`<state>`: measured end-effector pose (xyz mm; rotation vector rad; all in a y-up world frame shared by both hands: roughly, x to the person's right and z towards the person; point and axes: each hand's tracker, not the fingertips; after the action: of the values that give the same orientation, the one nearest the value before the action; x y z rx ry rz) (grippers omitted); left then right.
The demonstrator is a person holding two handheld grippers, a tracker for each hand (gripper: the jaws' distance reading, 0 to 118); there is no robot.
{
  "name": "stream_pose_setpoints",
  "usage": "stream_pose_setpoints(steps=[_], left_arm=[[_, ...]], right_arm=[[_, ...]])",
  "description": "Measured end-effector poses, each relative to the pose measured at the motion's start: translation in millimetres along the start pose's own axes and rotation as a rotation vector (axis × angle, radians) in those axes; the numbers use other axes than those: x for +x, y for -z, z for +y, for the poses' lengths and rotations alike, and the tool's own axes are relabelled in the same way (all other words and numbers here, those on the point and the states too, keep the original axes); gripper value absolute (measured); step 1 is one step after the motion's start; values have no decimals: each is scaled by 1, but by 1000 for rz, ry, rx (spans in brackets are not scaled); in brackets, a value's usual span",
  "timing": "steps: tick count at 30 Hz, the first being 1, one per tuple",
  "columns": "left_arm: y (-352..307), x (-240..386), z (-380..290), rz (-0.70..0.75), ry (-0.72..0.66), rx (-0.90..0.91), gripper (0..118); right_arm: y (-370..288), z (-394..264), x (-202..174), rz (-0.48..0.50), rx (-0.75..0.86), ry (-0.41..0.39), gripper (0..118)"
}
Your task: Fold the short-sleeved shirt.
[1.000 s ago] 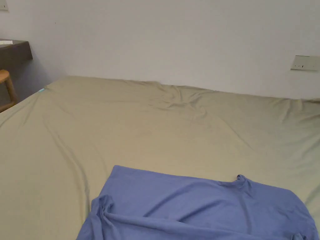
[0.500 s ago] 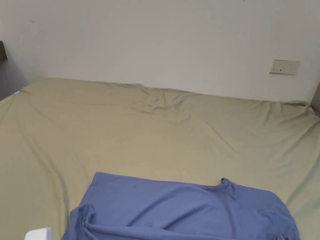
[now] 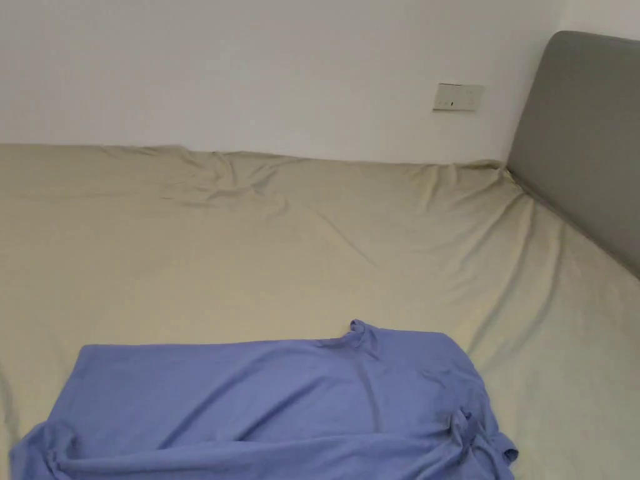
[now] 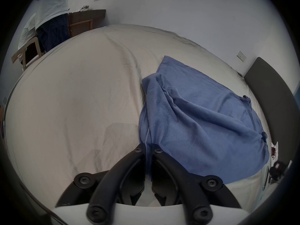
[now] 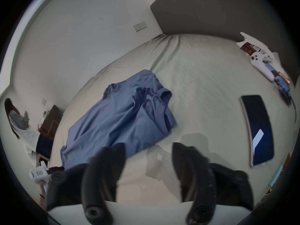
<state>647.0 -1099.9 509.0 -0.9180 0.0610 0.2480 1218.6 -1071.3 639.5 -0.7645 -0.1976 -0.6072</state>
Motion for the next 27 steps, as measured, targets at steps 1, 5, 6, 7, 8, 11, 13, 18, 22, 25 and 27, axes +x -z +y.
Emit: stream_pose_setpoints(steps=[1, 5, 6, 7, 8, 11, 13, 18, 22, 25, 27], left_arm=[[0, 1, 0, 3, 7, 1, 5], [3, 0, 1, 3, 10, -7, 5], [3, 0, 1, -3, 1, -14, 5], [0, 2, 1, -7, -9, -16, 5], [0, 2, 1, -12, -18, -17, 5], [-2, -1, 1, -32, -60, -22, 5], [-3, -1, 1, -39, -91, -24, 5], [-18, -4, 9, -55, -156, -33, 5], [-55, -14, 11, -133, -185, 13, 5], [-87, -20, 8, -163, -159, 35, 5], [-105, -23, 0, -149, -130, 41, 5]], right_arm=[[7, 7, 1, -15, -20, 6, 93], [28, 23, 0, -125, 4, -67, 94], [35, 26, 1, -144, -9, -84, 93], [43, 29, 1, -152, -33, -100, 93], [48, 30, 1, -143, -62, -115, 91], [68, 30, 1, -127, -109, -141, 72], [79, 27, -1, -102, -138, -131, 31], [68, 24, -11, -129, -115, -123, 16], [30, 25, -10, -88, -69, -102, 16], [-8, 19, -7, -38, -37, -50, 15], [-28, 8, -1, -33, -35, -44, 15]])
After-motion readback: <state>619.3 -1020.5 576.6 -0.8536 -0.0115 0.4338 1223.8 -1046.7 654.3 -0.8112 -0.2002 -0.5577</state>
